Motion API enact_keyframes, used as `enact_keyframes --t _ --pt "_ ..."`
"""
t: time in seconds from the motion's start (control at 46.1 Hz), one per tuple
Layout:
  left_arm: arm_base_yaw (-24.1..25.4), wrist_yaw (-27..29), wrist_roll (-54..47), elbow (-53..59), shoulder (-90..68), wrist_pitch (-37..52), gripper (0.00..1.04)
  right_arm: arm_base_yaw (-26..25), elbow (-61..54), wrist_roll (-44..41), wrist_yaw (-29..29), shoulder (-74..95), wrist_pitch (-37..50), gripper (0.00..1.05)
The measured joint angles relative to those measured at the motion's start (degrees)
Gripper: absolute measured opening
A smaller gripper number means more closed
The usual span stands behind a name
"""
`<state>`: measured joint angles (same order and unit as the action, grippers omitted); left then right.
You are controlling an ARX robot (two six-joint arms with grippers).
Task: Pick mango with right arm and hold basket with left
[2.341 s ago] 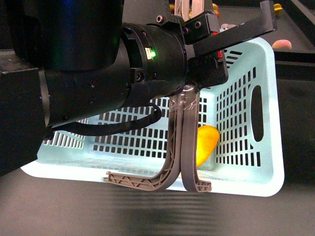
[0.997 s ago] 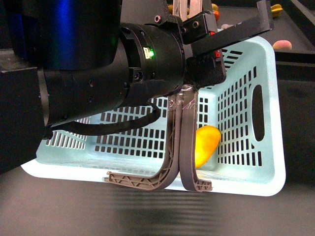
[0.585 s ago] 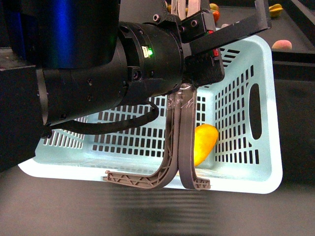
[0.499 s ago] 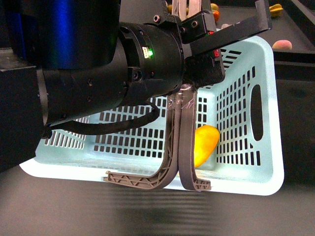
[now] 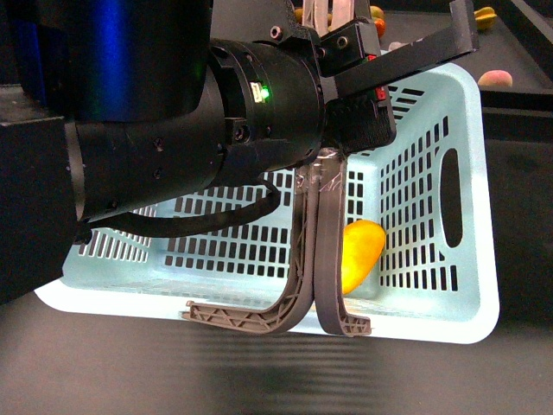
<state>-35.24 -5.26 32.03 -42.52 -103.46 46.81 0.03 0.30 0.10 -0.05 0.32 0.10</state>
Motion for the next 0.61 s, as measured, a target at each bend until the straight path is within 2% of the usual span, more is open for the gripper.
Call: enact_keyframes --t 0.022,0.065,0.152,0.238,0.282,0.434,0.607 --pt "-0.07 0.74 -0.33 0.0 -0.17 0.55 0.19 0.0 0.0 0.02 0.0 0.0 0.0 0.54" --pt "-0.2 5.95 -5.75 -0.52 -1.88 3.63 0.19 0.0 0.0 0.02 0.0 0.0 0.0 0.63" --pt "-0.15 12.9 -11.23 -4.0 -4.37 2.29 0.19 0.0 0.0 0.02 -0.04 -0.02 0.0 0.77" --pt "1.16 18.08 -10.4 -9.01 -5.66 -1.4 0.19 0.0 0.0 0.02 -0.02 -0.02 0.0 0.93" --pt "2.21 21.73 -6.91 -11.91 -6.49 -3.3 0.19 0.0 0.0 0.09 0.0 -0.02 -0.02 0.98" --pt "5.86 30.1 7.06 -18.45 -10.1 -9.62 0.19 0.0 0.0 0.04 0.02 -0.02 -0.02 0.96" --pt "9.64 32.46 21.38 -21.94 -14.23 -14.21 0.19 0.0 0.0 0.04 -0.02 -0.02 -0.02 0.96"
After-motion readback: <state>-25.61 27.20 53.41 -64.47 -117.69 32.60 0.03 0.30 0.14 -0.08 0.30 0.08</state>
